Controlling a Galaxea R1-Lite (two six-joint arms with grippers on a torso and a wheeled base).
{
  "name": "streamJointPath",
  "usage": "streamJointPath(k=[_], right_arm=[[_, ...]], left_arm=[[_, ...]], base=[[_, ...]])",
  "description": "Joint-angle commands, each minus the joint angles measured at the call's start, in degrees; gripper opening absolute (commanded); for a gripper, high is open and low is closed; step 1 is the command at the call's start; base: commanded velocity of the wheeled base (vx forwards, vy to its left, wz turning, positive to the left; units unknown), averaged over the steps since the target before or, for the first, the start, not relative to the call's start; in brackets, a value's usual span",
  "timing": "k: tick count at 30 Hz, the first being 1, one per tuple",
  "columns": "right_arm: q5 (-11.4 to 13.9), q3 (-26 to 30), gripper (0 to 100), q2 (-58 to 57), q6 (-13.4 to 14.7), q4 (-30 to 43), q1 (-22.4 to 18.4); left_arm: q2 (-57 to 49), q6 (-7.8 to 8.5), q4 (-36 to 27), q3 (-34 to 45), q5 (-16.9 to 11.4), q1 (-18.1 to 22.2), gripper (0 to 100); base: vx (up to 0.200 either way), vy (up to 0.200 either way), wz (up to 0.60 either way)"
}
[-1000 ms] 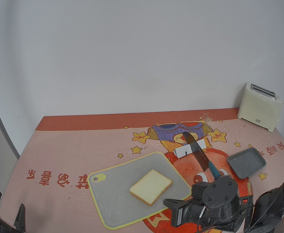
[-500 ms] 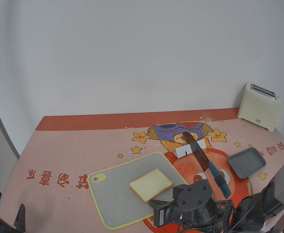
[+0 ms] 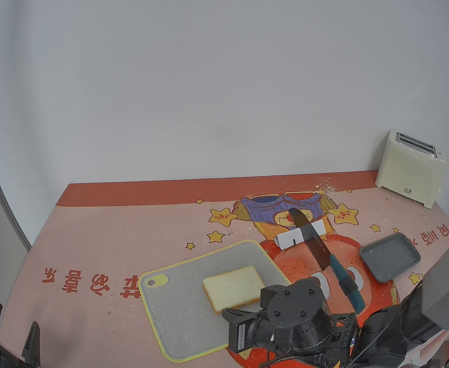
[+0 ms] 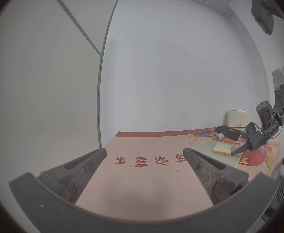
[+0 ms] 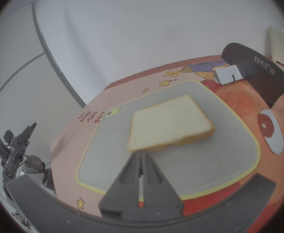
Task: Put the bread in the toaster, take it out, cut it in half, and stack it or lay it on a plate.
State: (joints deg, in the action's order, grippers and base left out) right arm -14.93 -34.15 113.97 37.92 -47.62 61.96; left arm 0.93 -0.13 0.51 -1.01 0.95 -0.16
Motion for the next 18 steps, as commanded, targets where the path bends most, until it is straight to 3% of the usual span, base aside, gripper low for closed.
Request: streamJointPath(k=[1,6,8,11,12,15,17,18], right_arm=[[0.0,1.5,0,-8.4,0.2,0.0,-0.9],[0.0,3.9,0,-18.0,-0.6,0.5,-6.1],[0.3,5.1,0,-26.9,-3.3,3.8,-12.0],[0.7,4.7,0,-32.9,-5.6,10.3,-15.7],[0.8,4.3,100,-35.5,-6.2,12.7,-16.7],[1.3,2.4,100,-41.1,-8.5,19.6,-18.4],[1.3,0.9,100,-45.2,-13.8,29.2,-21.8],[1.3,0.7,100,-45.8,-14.6,30.5,-22.4]], left_arm=[[-0.6,-0.04,0.0,1.0,0.0,0.0,100],[-0.6,-0.04,0.1,1.0,0.0,0.0,100],[-0.6,-0.04,0.0,1.0,0.0,0.0,100],[-0.6,-0.04,0.0,1.0,0.0,0.0,100],[-0.6,-0.04,0.1,1.0,0.0,0.0,100],[-0.6,-0.04,0.1,1.0,0.0,0.0,100],[-0.6,-0.04,0.0,1.0,0.0,0.0,100],[-0.6,-0.04,0.0,1.0,0.0,0.0,100]], base=[[0.0,0.0,0.0],[0.0,0.0,0.0],[0.0,0.0,0.0],[0.0,0.0,0.0],[0.0,0.0,0.0],[0.0,0.0,0.0],[0.0,0.0,0.0],[0.0,0.0,0.0]])
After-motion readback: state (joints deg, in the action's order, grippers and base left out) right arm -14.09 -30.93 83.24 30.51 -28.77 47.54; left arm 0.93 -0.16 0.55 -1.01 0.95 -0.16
